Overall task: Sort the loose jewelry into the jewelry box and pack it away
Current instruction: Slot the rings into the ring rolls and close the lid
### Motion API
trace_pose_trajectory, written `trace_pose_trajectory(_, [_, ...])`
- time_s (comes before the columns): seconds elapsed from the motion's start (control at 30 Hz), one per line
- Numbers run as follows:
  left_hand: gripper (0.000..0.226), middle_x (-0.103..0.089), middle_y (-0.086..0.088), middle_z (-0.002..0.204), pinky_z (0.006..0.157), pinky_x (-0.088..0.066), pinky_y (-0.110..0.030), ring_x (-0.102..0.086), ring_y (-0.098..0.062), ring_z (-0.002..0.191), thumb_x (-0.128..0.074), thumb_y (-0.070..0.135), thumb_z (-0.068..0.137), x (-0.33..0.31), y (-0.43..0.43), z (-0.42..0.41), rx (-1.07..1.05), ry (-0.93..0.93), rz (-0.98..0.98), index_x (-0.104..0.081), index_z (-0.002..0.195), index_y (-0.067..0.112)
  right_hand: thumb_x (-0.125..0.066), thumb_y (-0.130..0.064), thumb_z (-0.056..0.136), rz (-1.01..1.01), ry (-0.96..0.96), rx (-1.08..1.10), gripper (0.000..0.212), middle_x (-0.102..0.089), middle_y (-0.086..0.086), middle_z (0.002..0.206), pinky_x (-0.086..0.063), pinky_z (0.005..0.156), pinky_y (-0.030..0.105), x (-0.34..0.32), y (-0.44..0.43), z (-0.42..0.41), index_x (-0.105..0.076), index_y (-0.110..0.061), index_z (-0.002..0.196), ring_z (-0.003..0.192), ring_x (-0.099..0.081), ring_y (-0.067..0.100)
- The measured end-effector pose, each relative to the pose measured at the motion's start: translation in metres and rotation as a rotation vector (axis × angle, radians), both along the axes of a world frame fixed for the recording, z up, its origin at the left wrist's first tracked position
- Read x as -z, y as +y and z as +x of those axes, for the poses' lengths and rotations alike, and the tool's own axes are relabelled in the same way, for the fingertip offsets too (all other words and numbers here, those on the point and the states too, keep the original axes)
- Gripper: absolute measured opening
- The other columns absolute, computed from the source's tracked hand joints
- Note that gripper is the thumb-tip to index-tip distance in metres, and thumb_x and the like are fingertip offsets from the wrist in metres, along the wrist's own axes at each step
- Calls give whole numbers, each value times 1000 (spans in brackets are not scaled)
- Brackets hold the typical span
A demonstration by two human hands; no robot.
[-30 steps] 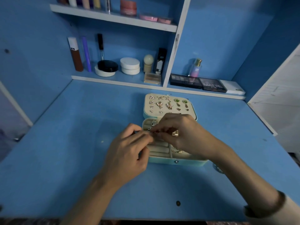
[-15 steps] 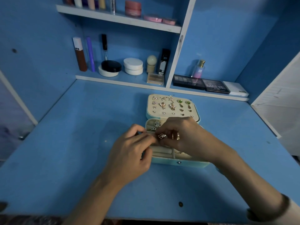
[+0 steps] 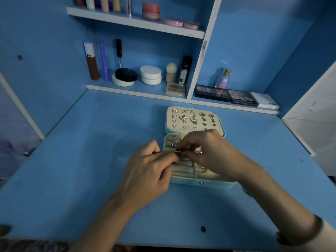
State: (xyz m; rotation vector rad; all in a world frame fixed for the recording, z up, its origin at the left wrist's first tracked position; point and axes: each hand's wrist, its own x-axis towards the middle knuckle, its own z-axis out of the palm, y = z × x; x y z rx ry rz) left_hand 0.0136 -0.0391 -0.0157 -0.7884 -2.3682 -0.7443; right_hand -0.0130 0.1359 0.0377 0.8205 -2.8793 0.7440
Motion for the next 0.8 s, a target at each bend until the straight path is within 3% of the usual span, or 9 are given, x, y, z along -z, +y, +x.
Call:
trace_pose_trajectory(0.17, [27, -51, 12, 56, 57, -23, -17, -36, -12, 65, -45, 7, 72, -1, 0, -1, 17, -21, 24, -70, 74, 18, -67, 0, 76, 91, 34, -97, 16, -70, 0, 81, -37, 69, 5, 0, -2, 0, -74, -10, 87, 74, -51, 5])
trace_pose_trajectory(0.3, [27, -48, 10, 54, 57, -23, -17, -36, -11, 64, -45, 8, 72, -1, 0, -1, 16, -39, 25, -70, 73, 18, -64, 2, 77, 134, 39, -121, 20, -63, 3, 82, -39, 65, 13, 0, -4, 1, -75, -12, 88, 72, -53, 10])
trace_pose_trajectory(0.4, [27, -47, 10, 53, 57, -22, -16, -36, -11, 64, -45, 8, 72, 0, 0, 0, 15, -43, 25, -70, 73, 18, -64, 2, 74, 128, 36, -112, 24, -61, 3, 81, -34, 62, 2, 1, -3, 4, -76, -14, 87, 71, -48, 6])
trace_pose_trajectory(0.5, [29, -51, 10, 54, 56, -24, -17, -37, -11, 64, -44, 8, 73, 0, 0, 0, 18, -50, 35, -71, 74, 18, -64, 4, 75, 112, 24, -104, 22, -62, 2, 81, -30, 64, -4, 0, -1, 4, -76, -11, 86, 82, -48, 9])
trace_pose_trajectory(0.7, [29, -54, 9, 57, 55, -29, -19, -41, -13, 66, -44, 7, 74, 3, 0, -1, 11, -15, 31, -71, 78, 16, -64, 7, 73, 101, 58, -107, 24, -64, 4, 80, -29, 65, -6, 4, -1, 4, -76, -9, 86, 82, -49, 10])
trace_pose_trajectory(0.8, [28, -60, 8, 66, 58, -35, -21, -44, -15, 71, -43, 5, 76, 4, 1, 0, 21, 30, 14, -69, 80, 12, -60, 5, 76, 104, 52, -112, 27, -66, 3, 84, -37, 71, 4, 1, 1, 3, -75, -11, 92, 77, -56, 10])
